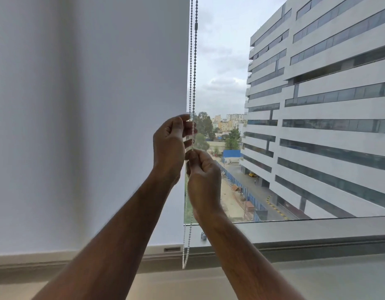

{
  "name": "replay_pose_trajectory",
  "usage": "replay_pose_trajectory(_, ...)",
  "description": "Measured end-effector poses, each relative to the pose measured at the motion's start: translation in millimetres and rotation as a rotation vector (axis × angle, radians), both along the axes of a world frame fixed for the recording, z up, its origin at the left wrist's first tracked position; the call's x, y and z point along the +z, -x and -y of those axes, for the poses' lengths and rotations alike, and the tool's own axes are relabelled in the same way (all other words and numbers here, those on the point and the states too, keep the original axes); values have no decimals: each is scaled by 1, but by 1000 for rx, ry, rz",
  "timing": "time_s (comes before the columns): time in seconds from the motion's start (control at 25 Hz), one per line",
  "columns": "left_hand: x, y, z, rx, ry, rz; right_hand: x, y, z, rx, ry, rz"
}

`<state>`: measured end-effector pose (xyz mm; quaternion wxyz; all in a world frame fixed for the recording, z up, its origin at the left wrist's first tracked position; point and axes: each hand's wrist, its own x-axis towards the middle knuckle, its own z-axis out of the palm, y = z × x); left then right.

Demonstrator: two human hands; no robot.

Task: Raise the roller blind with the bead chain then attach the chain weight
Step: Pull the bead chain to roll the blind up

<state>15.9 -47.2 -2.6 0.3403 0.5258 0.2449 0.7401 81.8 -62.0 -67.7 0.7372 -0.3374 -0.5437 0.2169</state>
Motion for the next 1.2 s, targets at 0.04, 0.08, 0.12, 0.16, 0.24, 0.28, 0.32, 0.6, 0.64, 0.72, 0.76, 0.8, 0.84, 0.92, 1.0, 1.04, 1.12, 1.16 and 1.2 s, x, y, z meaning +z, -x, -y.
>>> replay_pose_trajectory(0.04,13,-2,1,-38,-3,12,-10,0,-1,3,24,-4)
replay_pose_trajectory(0.08,25,-4,2,-67,-10,20,-21,-1,-1,-1,49,-3)
replay_pose_trajectory(0.12,36,-6,3,-84,-19,24,-30,-1,-1,-7,69,2)
replay_pose_trajectory(0.16,45,-8,4,-92,-28,27,-39,-1,-1,-14,84,10)
replay_pose_trajectory(0.24,58,-12,5,-87,-39,27,-52,0,1,-23,91,17)
replay_pose_trajectory(0.28,62,-14,4,-68,-42,21,-57,0,2,-21,91,16)
replay_pose_trajectory(0.32,63,-16,3,-34,-51,10,-61,0,3,-23,93,19)
replay_pose_trajectory(0.6,40,-19,0,89,-110,-24,-81,0,8,-18,119,98)
replay_pose_trajectory(0.64,36,-19,1,92,-115,-33,-82,-1,9,-5,137,96)
replay_pose_trajectory(0.72,26,-18,2,98,-123,-50,-78,-3,9,21,179,83)
replay_pose_trajectory(0.76,19,-17,2,98,-126,-59,-74,-4,9,29,193,71)
replay_pose_trajectory(0.8,12,-16,2,99,-128,-68,-67,-6,8,21,198,53)
replay_pose_trajectory(0.84,5,-16,3,100,-128,-78,-56,-8,6,-1,193,32)
replay_pose_trajectory(0.92,-11,-16,2,109,-120,-89,-28,-12,3,-88,153,5)
replay_pose_trajectory(1.0,-27,-17,3,121,-113,-92,6,-16,3,-191,90,23)
replay_pose_trajectory(1.04,-36,-18,3,128,-111,-95,23,-18,3,-226,58,39)
replay_pose_trajectory(1.12,-53,-19,2,138,-101,-103,52,-20,5,-240,2,60)
replay_pose_trajectory(1.16,-60,-19,1,142,-95,-110,64,-21,6,-224,-19,65)
replay_pose_trajectory(1.2,-68,-20,0,145,-88,-122,75,-21,6,-191,-38,63)
